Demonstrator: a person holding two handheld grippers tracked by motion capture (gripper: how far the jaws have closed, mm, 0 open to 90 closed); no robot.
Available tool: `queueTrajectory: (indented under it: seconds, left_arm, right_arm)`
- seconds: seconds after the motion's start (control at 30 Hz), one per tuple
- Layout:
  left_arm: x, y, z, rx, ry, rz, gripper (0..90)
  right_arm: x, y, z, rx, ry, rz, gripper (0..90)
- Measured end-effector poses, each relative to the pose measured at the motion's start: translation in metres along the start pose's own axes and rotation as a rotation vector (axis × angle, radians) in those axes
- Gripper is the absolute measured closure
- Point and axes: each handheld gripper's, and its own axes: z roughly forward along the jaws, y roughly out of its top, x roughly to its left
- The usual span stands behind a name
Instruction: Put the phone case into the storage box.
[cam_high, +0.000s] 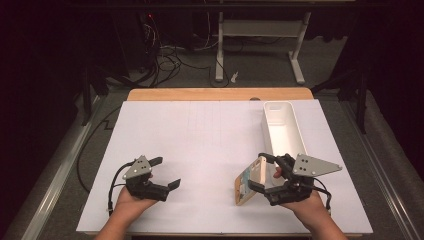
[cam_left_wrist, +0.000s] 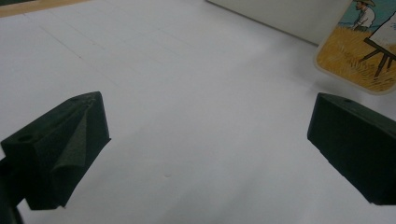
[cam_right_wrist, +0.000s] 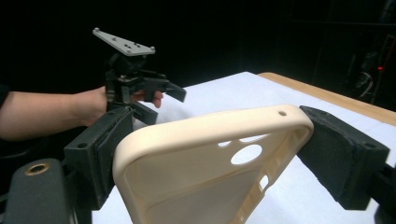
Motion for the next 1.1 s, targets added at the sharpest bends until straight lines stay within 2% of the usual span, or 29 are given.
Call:
queueTrajectory:
  seconds: [0.2,0.37,0.6,0.8,1.1]
  left_arm:
    - [0.0,0.0,-0.001,-0.028,0.011,0.012,0.2]
    - [-0.002,0.0,0.0,-0.025,-0.002,0.013,0.3]
    - [-0.001,0.0,0.0,-0.025,0.015,0.007,0.2]
    - [0.0,-0.001,-0.001,-0.035,0.02,-0.003,0.2]
    - [-0.003,0.0,0.001,-0.034,0.006,0.021,0.2]
  right_arm:
    - [-0.004,0.0,-0.008,-0.009,-0.051,0.007,14.6]
    - [-0.005,0.001,-0.015,-0.022,-0.097,0.009,14.6]
    - [-0.007,0.004,-0.021,-0.041,-0.165,0.014,14.6]
    - [-0.006,0.011,-0.025,-0.08,-0.214,0.012,14.6]
    - [-0.003,0.026,-0.037,-0.136,-0.269,-0.012,14.7]
